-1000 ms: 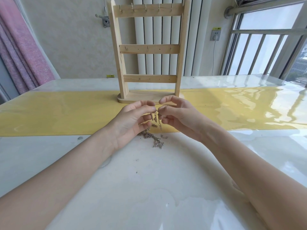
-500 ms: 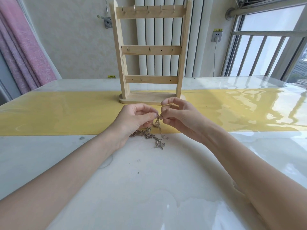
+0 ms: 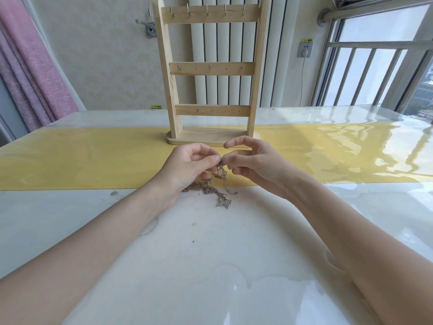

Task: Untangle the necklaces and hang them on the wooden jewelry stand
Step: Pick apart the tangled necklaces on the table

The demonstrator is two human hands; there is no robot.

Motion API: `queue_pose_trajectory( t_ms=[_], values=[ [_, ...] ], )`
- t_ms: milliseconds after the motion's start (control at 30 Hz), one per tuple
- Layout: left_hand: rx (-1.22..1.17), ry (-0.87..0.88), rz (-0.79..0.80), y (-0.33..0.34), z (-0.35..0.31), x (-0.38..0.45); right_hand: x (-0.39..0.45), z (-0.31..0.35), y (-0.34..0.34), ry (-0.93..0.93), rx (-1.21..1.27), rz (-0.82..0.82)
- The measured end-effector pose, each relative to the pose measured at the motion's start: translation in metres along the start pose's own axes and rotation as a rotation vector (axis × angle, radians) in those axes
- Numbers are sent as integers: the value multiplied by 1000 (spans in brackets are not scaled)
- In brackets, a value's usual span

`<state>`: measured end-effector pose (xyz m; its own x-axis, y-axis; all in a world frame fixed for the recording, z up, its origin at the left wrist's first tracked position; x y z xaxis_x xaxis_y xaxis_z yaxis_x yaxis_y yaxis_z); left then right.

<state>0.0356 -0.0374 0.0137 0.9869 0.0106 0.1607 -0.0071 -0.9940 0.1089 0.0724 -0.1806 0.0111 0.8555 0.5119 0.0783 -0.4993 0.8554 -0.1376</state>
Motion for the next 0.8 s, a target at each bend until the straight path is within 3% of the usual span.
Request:
queue_pose_trajectory(
  t_ms=[200,567,800],
  values=[
    [113,74,31,0,-4,0,-1,-1,7,4,-30,9],
    [82,66,115,2,-4,0,1,-3,8,18,-69,14],
    [444,199,131,7,-1,-1,0,-3,10,-13,-201,-35]
  ],
)
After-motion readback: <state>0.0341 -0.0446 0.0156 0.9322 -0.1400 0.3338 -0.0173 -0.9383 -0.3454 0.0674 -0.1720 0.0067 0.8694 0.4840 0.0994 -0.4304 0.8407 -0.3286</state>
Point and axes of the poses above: each hand's wrist, its own x-axis towards the middle knuckle, its own y-axis out of the palm, z = x × y, the point moved 4 cm from there along x, towards the middle knuckle, and after that the axes turned 15 degrees about -x, right-handed, at the moved point
